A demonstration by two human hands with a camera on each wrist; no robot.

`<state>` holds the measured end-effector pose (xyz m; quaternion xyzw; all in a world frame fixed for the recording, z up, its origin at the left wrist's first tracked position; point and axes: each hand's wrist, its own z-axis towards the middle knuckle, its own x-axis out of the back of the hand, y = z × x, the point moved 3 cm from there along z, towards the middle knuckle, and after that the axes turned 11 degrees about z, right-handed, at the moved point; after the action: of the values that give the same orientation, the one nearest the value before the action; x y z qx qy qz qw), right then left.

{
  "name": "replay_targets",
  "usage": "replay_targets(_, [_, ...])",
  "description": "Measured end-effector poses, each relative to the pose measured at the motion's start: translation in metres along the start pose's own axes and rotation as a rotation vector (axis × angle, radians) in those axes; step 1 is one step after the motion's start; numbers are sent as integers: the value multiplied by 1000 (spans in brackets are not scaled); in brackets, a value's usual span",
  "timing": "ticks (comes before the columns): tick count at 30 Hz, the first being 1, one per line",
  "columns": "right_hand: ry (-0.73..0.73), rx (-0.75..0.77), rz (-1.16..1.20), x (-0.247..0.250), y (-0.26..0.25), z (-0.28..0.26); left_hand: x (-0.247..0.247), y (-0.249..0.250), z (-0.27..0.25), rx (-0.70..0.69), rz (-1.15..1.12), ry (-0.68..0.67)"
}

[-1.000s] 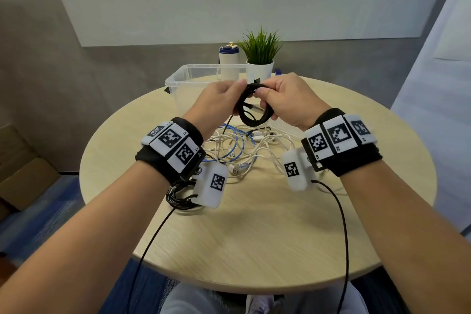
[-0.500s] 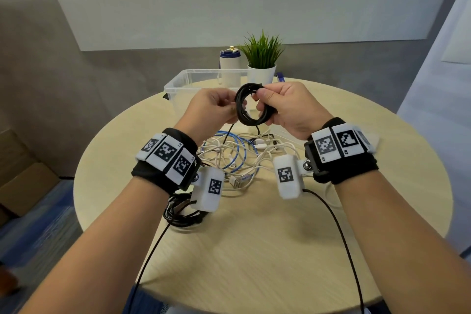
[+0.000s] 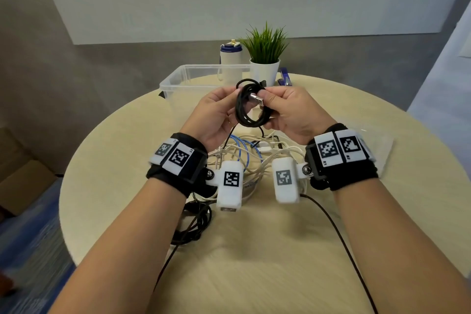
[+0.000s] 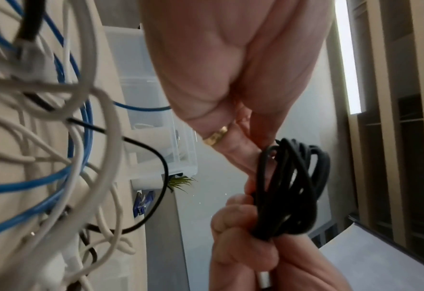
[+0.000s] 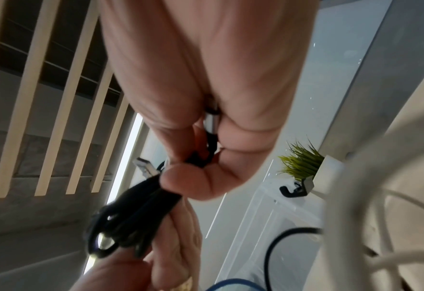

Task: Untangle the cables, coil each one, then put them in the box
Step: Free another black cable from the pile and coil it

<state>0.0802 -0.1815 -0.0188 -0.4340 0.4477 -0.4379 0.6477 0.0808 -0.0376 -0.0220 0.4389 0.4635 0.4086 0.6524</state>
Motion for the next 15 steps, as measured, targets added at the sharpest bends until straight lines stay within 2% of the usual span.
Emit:
replay_targets(4, [13, 22, 31, 0, -1, 5, -3, -2, 3, 1, -101, 28])
replay_targets(9, [64, 62, 28, 4, -3, 4, -5, -1, 2, -29, -75, 44])
replay_targets(15, [118, 104, -15, 5, -3, 3, -9, 1, -5, -76, 146, 40])
